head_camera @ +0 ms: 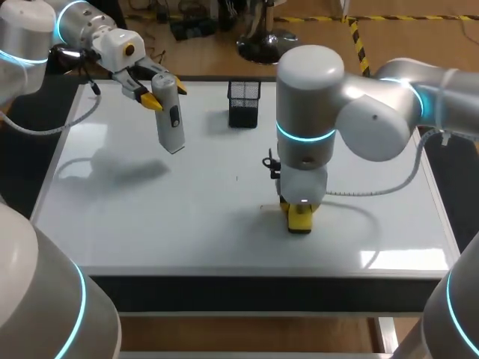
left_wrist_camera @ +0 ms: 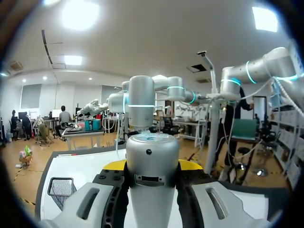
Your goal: Pick up the inspection probe, press it on each red-marked spot on the whiteboard one by one, put down the probe, pick up the eraser, and wipe off all the red marks.
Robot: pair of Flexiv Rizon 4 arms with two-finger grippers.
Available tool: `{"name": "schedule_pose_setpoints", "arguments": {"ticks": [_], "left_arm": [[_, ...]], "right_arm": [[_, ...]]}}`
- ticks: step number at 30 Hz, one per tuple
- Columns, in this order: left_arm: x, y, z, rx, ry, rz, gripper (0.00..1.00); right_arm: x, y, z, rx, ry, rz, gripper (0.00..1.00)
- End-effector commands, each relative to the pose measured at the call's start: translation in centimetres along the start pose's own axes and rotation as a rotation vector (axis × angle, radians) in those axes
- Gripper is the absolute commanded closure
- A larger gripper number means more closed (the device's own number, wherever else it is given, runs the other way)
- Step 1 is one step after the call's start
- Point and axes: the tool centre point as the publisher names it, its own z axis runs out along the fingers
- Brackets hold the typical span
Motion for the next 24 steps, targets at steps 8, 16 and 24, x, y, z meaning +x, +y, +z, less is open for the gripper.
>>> {"name": "schedule_pose_setpoints", "arguments": {"ticks": [8, 16, 24], "left_arm": [[-0.2, -0.1, -0.2, 0.001, 0.007, -0.001, 1.00], [-0.2, -0.1, -0.2, 0.001, 0.007, -0.001, 1.00], [-0.2, -0.1, -0.2, 0.001, 0.007, -0.001, 1.00]], "right_arm": [[-3.7, 0.5, -4.0, 0.078, -0.049, -0.087, 1.00], [-8.9, 0.5, -3.7, 0.076, -0.051, -0.189, 1.00], [-11.0, 1.0, -2.5, 0.059, -0.052, -0.255, 1.00]]}}
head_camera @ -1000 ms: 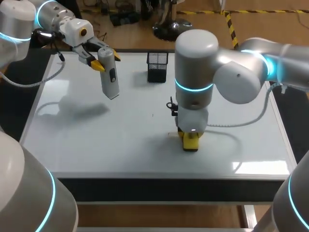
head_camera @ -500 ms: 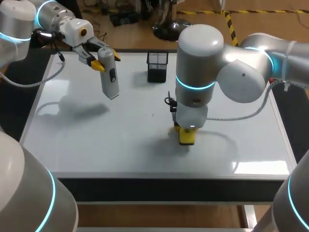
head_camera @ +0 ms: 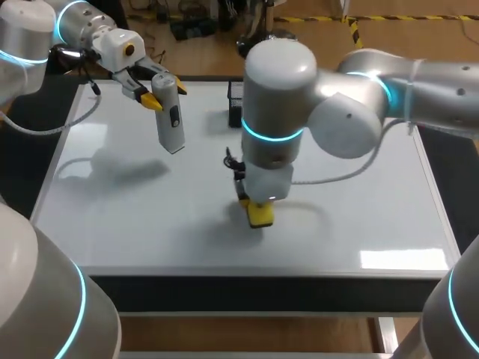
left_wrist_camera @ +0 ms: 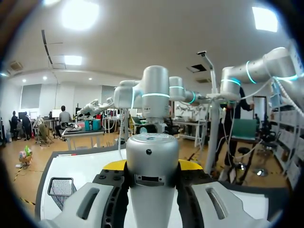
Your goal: Pick up the inspection probe, press it on each red-marked spot on the whiteboard one by one, put down the probe, pick up the eraser, and wipe off all the red marks.
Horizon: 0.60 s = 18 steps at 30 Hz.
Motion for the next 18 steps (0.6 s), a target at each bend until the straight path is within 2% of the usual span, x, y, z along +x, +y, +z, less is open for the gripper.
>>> {"name": "schedule_pose_setpoints", "arguments": {"ticks": [1, 10, 18], "left_arm": [[-0.2, -0.1, -0.2, 0.001, 0.007, -0.001, 1.00], [-0.2, -0.1, -0.2, 0.001, 0.007, -0.001, 1.00], [-0.2, -0.1, -0.2, 0.001, 0.007, -0.001, 1.00]], "right_arm": [[-1.4, -0.7, 1.2, -0.018, 0.022, -0.003, 1.00], [-0.8, -0.9, 2.3, -0.041, 0.020, 0.001, 1.00], [0.7, -1.0, 3.2, -0.066, 0.024, 0.036, 1.00]]}}
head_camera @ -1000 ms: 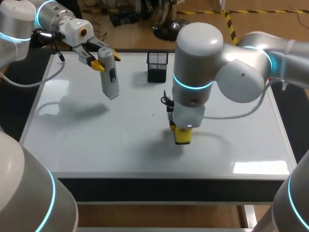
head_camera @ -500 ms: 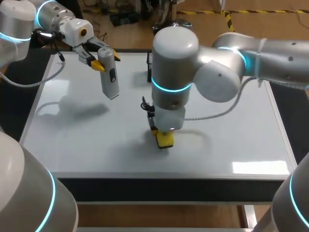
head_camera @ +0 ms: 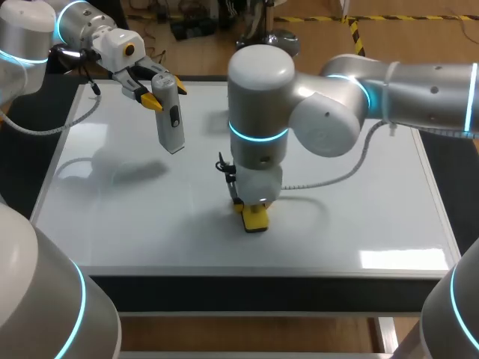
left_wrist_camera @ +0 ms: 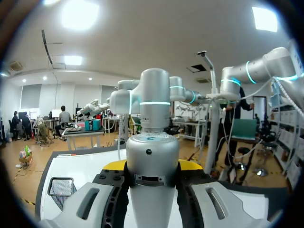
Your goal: Pick up the inspection probe, press it on each red-marked spot on the whiteboard one by one, put down the probe, pick up the eraser, and wipe off all the red marks.
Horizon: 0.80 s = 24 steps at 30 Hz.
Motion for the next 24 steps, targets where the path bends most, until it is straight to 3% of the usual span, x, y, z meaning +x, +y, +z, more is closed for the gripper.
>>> {"name": "schedule_pose_setpoints", "arguments": {"ticks": [1, 16, 24], "left_arm": [[-0.2, -0.1, -0.2, 0.001, 0.007, -0.001, 1.00], [-0.2, -0.1, -0.2, 0.001, 0.007, -0.001, 1.00], [-0.2, -0.1, -0.2, 0.001, 0.007, -0.001, 1.00]], "right_arm": [[1.1, -0.3, 0.3, -0.005, -0.003, 0.014, 1.00], [7.2, -0.4, 1.5, -0.031, 0.032, 0.145, 1.00], [9.5, -0.5, 1.5, -0.035, 0.045, 0.189, 1.00]]}}
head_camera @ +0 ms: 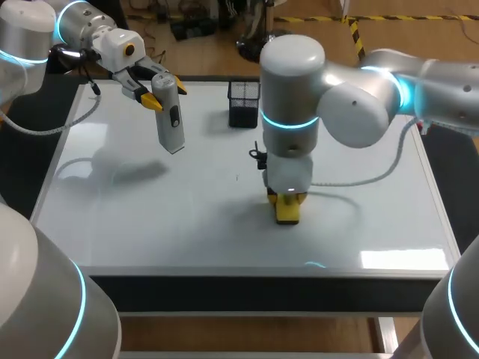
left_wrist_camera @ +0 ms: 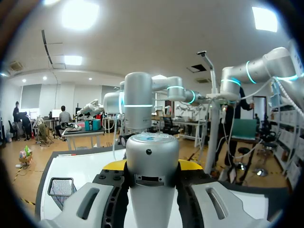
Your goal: Pick up the inspection probe, press it on each red-marked spot on the whiteboard one by one, put down the probe, pick up the eraser, and wipe off all the red marks.
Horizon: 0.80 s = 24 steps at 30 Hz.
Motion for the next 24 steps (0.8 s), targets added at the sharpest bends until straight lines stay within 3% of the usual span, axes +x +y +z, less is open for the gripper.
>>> {"name": "schedule_pose_setpoints", "arguments": {"ticks": [1, 8, 24], "left_arm": [[-0.2, -0.1, -0.2, 0.001, 0.007, -0.001, 1.00], [-0.2, -0.1, -0.2, 0.001, 0.007, -0.001, 1.00], [-0.2, -0.1, -0.2, 0.001, 0.007, -0.001, 1.00]], "right_arm": [[1.5, -0.2, 1.2, 0.004, -0.006, 0.006, 1.00], [2.6, -0.4, 0.3, 0.020, -0.015, 0.028, 1.00], [4.9, -1.4, -6.8, 0.102, -0.041, 0.016, 1.00]]}}
